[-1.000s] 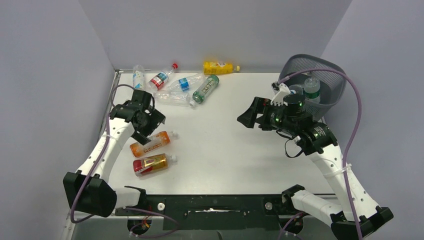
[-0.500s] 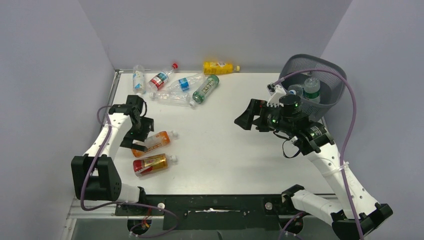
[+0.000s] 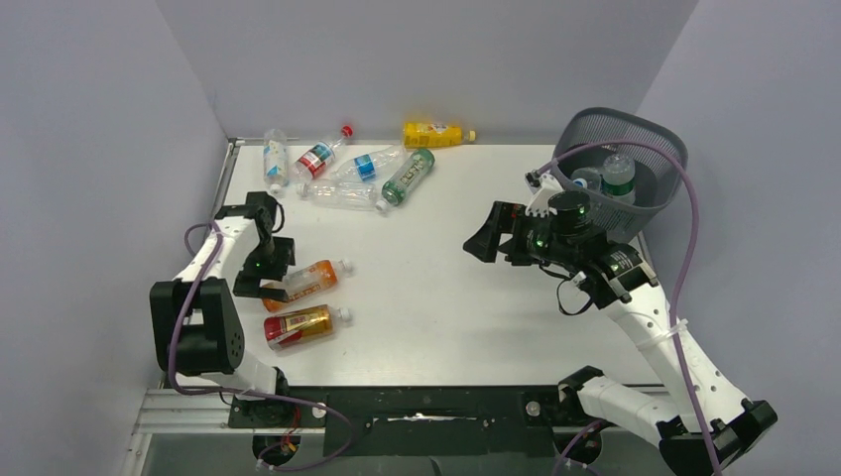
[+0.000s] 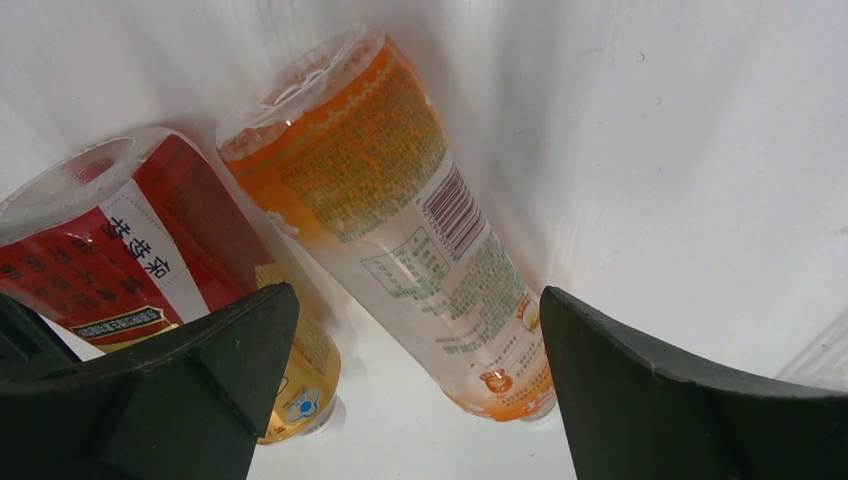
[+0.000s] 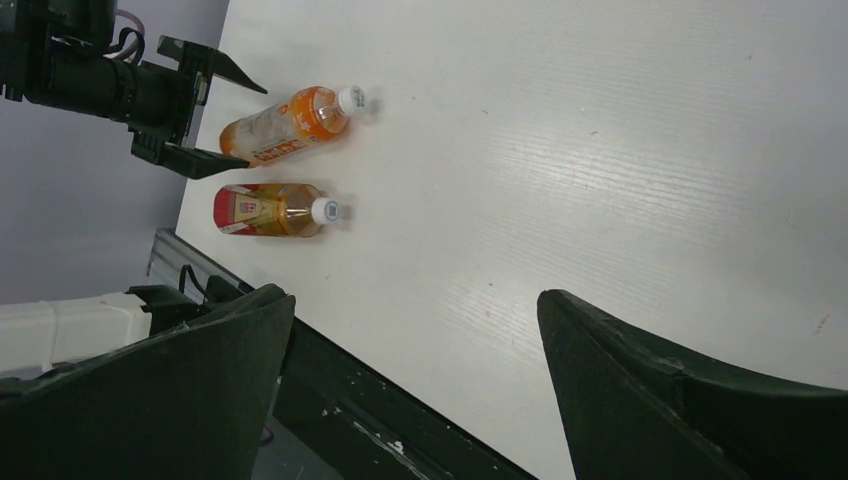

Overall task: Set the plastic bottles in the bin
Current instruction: Pick up the plastic bottle at the center of the board.

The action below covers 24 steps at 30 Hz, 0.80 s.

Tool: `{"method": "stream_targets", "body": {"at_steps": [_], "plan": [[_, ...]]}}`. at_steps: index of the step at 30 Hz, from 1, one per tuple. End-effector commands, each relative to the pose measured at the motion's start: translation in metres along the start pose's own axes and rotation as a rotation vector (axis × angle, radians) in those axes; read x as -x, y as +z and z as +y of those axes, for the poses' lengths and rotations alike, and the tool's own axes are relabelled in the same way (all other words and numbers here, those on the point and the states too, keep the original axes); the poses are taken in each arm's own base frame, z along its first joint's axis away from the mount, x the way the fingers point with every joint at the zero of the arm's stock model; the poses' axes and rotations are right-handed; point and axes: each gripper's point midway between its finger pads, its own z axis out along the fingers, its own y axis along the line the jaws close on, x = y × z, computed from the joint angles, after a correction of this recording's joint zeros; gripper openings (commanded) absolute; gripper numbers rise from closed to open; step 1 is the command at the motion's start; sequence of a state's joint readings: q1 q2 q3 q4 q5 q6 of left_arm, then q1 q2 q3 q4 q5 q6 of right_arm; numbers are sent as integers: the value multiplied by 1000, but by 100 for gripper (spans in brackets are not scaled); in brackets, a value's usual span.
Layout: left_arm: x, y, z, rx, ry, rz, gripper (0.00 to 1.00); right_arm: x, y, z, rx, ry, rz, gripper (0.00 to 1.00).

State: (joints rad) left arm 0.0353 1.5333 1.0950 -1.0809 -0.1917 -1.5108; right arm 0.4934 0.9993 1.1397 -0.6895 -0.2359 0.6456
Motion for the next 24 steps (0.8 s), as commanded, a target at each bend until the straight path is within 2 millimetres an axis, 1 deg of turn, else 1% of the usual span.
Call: {"method": "stream_targets", "body": {"at_steps": [1,7,10,12,16,18,20,22,24], "plan": [[7,10,-7,5,-33,-39,93,4,2,5,18,-6,-31,98],[10,23,-15,31,-26,-63,90,-1,3,1,11,-1,-25,98],[10,29,-19,38,-11,-70,86,-1,4,0,6,-4,-22,98],[8,33,-22,40,9,-69,81,-2,6,0,5,-5,-17,98],[6,36,-30,8,61,-61,63,-2,9,-1,3,-7,-12,98],[4,32,-35,-18,86,-56,60,-2,11,-1,2,-6,-8,98],[2,24,-43,-47,121,-52,58,-3,14,-1,4,-5,-4,98],[-2,12,-52,-85,165,-53,58,-4,16,-1,9,-4,3,98],[-12,-3,-62,-133,213,-41,58,-4,20,0,15,-2,8,98]]}}
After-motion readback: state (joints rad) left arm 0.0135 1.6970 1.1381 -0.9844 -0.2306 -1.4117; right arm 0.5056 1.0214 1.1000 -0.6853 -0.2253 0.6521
